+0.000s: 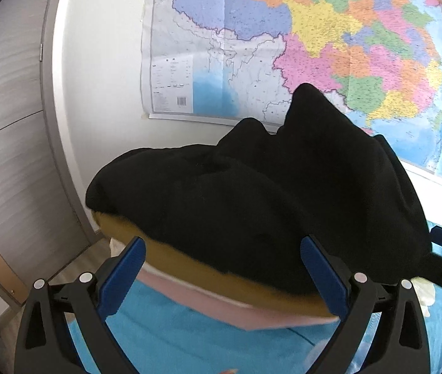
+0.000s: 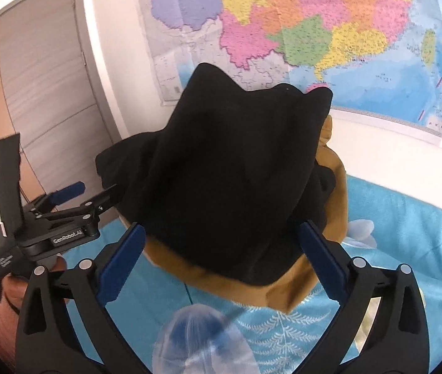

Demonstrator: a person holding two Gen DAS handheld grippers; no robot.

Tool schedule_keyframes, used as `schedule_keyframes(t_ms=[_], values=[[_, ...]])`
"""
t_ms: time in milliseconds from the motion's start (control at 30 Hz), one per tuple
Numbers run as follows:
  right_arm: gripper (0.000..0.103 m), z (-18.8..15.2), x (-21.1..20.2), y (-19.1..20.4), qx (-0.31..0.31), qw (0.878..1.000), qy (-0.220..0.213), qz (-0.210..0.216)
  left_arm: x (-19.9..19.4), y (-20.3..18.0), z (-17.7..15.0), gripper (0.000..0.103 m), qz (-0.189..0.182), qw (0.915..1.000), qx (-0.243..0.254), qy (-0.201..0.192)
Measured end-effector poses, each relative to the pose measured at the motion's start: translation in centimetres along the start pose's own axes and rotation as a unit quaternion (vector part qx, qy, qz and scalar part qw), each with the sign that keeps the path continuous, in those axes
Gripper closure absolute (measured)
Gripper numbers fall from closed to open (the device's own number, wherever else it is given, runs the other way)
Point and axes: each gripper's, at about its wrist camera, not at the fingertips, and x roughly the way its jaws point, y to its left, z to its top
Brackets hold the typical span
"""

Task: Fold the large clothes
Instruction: 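Lower the jacket onto the stack and open both grippers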

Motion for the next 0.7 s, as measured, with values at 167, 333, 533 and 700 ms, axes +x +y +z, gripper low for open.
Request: schedule_keyframes(t_ms=[167, 333, 533, 700], values=[[0.006, -1.2, -0.5, 1.4, -0.025, 1.0, -0.002, -0.012, -1.7, -0.6, -1.1, 0.006, 0.001, 0.9999, -0.013, 0.006], [0.006, -1.9, -1.4, 2.1, -0.029, 0.999, -0.008, -0.012, -3.1, -1.1, -1.9, 0.006, -0.002, 0.9998, -0.019, 0.004], [0.006, -2.8, -3.1, 2.7, -0.028, 0.999, -0.015, -0.015, -4.3, -1.5, -3.3, 0.006, 0.004, 0.9995, -0.026, 0.017], [0.006, -4.0, -3.4, 3.1, -0.027, 0.999, -0.007, -0.016, -5.3, -1.4, -4.7, 0.006, 0.006, 0.9989, -0.035, 0.029]])
